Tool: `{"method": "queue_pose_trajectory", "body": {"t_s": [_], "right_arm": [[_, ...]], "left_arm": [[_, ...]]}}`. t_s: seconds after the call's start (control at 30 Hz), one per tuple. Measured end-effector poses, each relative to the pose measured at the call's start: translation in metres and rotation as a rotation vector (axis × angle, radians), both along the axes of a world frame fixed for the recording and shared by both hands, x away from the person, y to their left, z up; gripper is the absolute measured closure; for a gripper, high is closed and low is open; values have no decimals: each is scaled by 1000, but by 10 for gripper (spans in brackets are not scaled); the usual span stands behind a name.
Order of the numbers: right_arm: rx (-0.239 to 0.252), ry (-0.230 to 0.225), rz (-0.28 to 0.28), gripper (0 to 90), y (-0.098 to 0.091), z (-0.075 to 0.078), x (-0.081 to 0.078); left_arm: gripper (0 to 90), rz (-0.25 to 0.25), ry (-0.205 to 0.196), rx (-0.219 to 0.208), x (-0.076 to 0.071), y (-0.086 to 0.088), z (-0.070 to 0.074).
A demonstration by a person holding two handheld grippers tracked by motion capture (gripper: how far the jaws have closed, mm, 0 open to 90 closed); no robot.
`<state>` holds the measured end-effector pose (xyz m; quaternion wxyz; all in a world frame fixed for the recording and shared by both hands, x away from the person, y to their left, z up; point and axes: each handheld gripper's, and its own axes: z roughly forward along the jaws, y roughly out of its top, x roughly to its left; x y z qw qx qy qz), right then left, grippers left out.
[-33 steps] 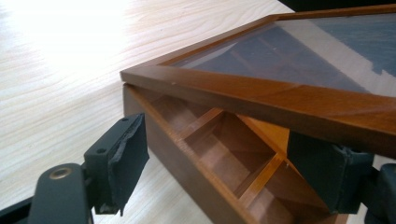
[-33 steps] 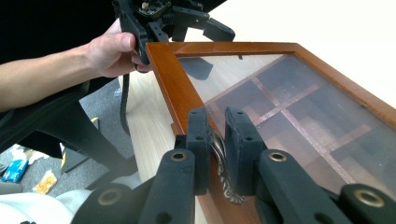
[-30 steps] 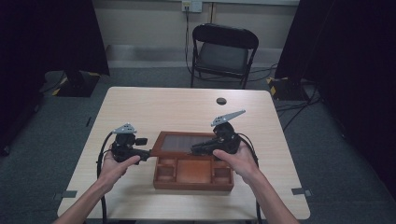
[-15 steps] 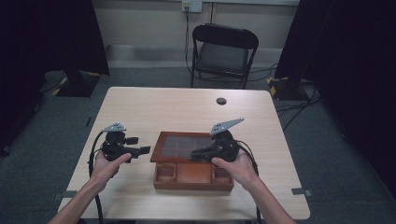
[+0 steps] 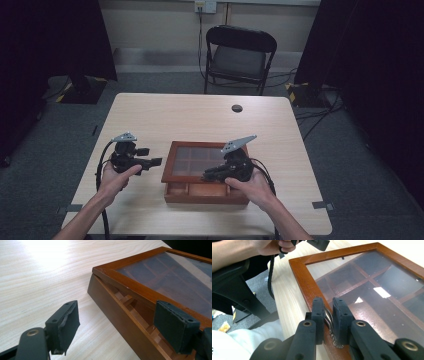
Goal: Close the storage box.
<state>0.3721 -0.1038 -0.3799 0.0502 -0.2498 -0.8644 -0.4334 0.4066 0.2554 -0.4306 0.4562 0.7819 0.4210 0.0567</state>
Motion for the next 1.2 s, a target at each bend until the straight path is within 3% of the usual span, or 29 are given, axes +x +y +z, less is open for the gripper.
{"method": "queue_pose_trajectory", "body": {"t_s": [0.47,0.67,0.97,1.2], "right_arm": [[-22,10,16,805,2,-14,-4],[-71,31,34,806,7,-28,-6],[-93,43,45,807,10,-38,-6],[-102,79,21,799,10,-48,-6]], "left_arm": [[200,-7,19,7,0,-1,-4],[200,-5,18,16,1,-2,-5],[200,3,23,16,1,-1,-6],[200,3,24,19,1,0,-6]]}}
